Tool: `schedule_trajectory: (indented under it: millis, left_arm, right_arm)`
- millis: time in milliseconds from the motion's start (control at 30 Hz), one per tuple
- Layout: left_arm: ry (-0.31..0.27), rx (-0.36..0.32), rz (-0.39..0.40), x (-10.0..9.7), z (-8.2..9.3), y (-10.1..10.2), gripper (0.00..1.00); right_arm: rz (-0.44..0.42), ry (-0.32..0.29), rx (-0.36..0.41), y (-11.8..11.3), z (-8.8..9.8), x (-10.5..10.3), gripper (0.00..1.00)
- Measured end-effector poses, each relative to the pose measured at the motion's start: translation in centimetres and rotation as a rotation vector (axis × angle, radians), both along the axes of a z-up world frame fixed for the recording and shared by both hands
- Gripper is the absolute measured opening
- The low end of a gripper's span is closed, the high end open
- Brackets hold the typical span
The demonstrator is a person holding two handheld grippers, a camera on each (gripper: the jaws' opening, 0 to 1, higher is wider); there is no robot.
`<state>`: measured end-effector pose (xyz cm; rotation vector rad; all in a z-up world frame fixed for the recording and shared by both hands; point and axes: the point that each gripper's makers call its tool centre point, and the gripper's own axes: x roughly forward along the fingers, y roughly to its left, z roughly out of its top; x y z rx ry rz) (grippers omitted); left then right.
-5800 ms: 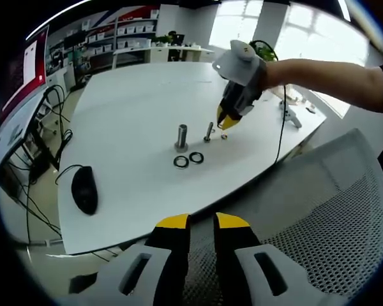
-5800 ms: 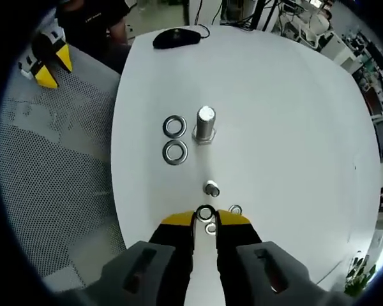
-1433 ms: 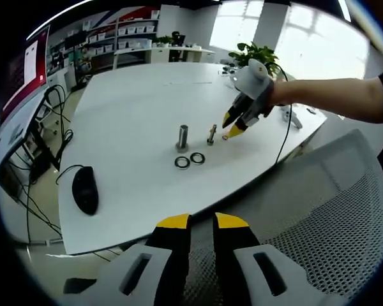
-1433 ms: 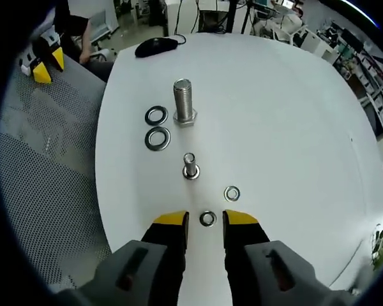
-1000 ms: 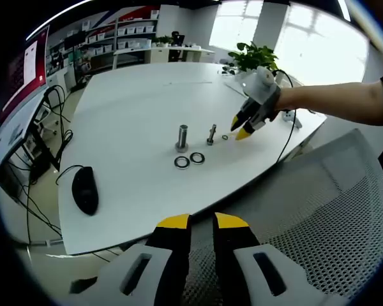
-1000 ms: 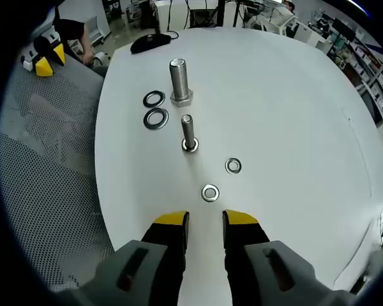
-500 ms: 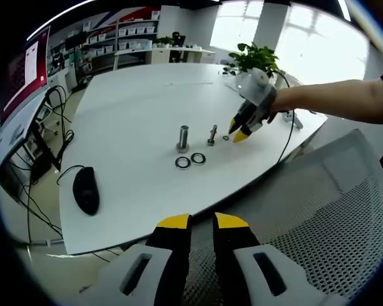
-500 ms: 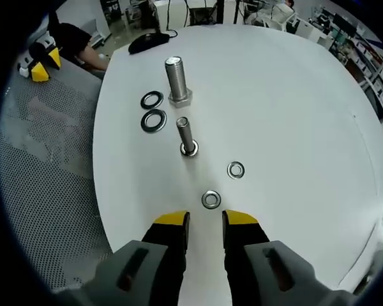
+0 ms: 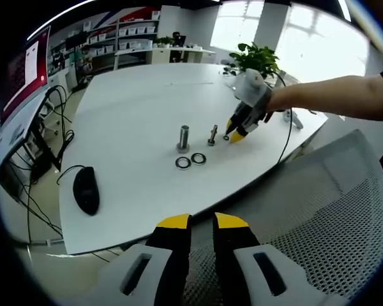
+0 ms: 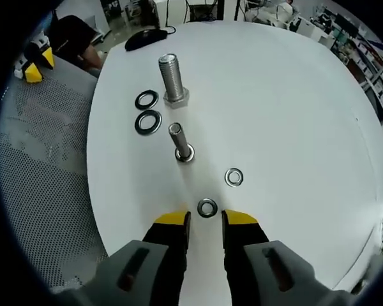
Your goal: Place the washer onto the threaded stud by aligning its center hole with the stud, sliding it down to the base, and recovering from edge contact or off-axis alignment until the washer reaches the visible bottom stop.
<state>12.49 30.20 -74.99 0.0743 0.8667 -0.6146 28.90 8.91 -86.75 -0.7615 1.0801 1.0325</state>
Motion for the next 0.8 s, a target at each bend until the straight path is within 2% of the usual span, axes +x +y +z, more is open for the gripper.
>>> schedule_trajectory:
  millis: [133,333,433,500,633,700,800]
  left_arm:
    - [0.001,0.0,0.001,0.0,0.0,0.0,0.11]
    - [0.002,0.001,0.001,0.0,0.0,0.0,0.11]
    - [0.002,0.001,0.0,0.0,0.0,0.0,0.11]
    - [0.003,0.002,0.0,0.0,-0.1,0.0,0.11]
    - [0.004,0.002,0.001,0.0,-0.1,0.1,0.11]
    - [0.004,0.002,0.001,0.0,-0.1,0.1,0.11]
    - [0.004,0.002,0.0,0.0,-0.1,0.1,0.11]
  right_arm:
    - [0.006,0.016,-0.041,0.1,0.0,0.0,0.22]
    - [0.061,0.046,-0.15,0.4,-0.1,-0.3,0.22]
    - [0.043,0.064,-0.149,0.3,0.0,0.1,0.19]
    - [-0.003,0.062,-0.139,0.0,-0.3,0.9,0.16]
    - [0.059,0.061,-0.169,0.1,-0.1,0.2,0.16]
    - [0.059,0.059,-0.178,0.3,0.1,-0.3,0.16]
    - [0.081,0.061,-0.205,0.2,-0.2,0.1,0.17]
